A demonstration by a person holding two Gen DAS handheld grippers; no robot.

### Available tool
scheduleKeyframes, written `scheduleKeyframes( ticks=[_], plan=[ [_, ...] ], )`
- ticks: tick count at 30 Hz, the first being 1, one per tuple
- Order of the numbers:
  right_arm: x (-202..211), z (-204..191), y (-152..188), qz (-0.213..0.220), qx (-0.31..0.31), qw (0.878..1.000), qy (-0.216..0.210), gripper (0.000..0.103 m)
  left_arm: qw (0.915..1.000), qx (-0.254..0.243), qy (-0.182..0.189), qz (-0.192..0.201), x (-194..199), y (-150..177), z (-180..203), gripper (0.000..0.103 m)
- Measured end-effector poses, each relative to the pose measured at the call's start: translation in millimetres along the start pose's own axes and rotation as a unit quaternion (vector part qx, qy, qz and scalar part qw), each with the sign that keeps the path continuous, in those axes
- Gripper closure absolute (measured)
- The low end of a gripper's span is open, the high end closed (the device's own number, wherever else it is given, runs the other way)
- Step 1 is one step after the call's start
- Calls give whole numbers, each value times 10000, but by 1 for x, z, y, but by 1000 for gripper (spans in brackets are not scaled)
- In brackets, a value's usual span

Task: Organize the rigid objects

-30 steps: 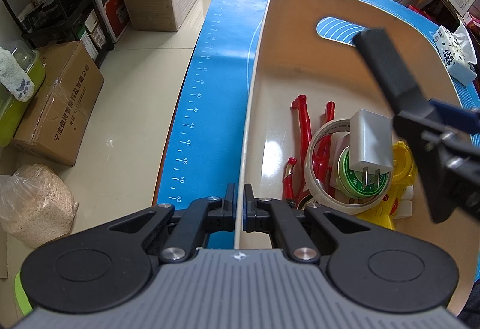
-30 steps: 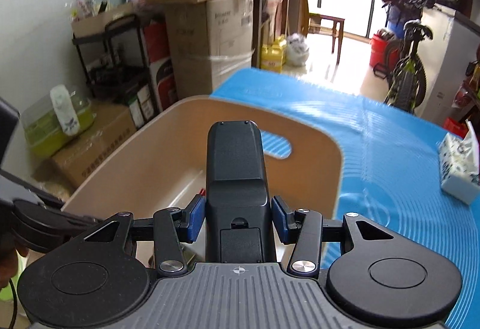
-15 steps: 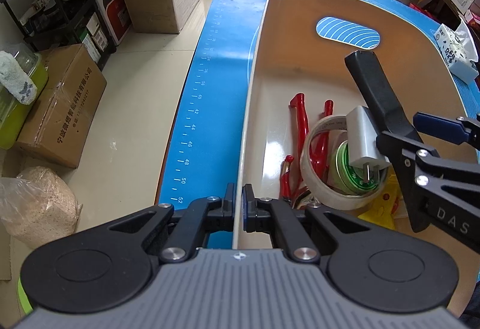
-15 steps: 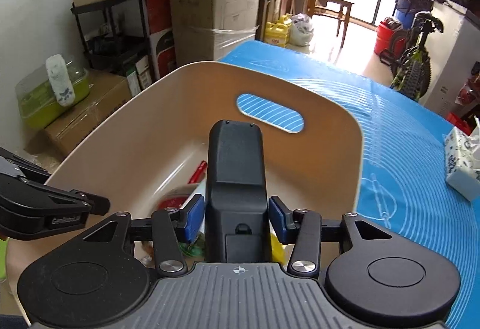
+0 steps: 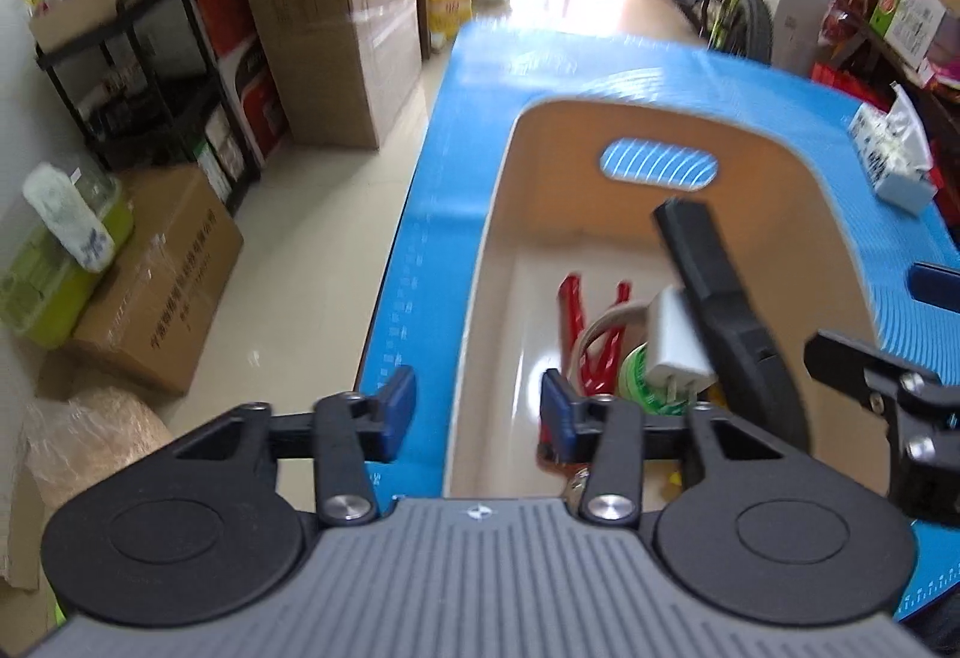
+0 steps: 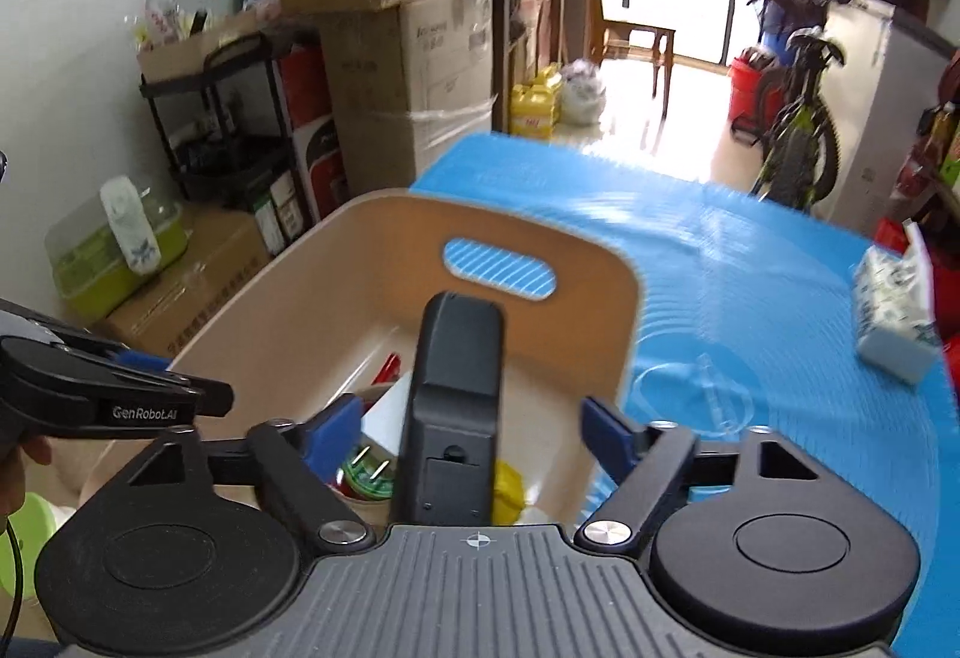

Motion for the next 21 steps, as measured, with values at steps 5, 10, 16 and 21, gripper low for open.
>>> scheduleKeyframes(
  ticks=[5,10,16,21],
  plan=[
    [37,12,2,170,38,9998,97,6,9985,-134,-21,530,37,-2,19,32],
    [74,29,10,265,-154,9995,97,5,9956,-333,-76,877,71,4,43,32],
    [125,46,25,450,-214,9986,176,4,9927,-501,-124,1092,106,20,72,32],
    [166,59,44,575,-288,9975,275,4,9909,-602,-90,1204,132,39,97,32]
  ],
)
Point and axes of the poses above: each gripper's, at about its wrist camera, not at the fingertips, and x roughly against the way its jaws point, z to its right, y to its underside, the point moved 3 cm from there along -x, roughly the way its jaws point, and after that the axes turned 1 degree about -y, right-handed, at the moved point
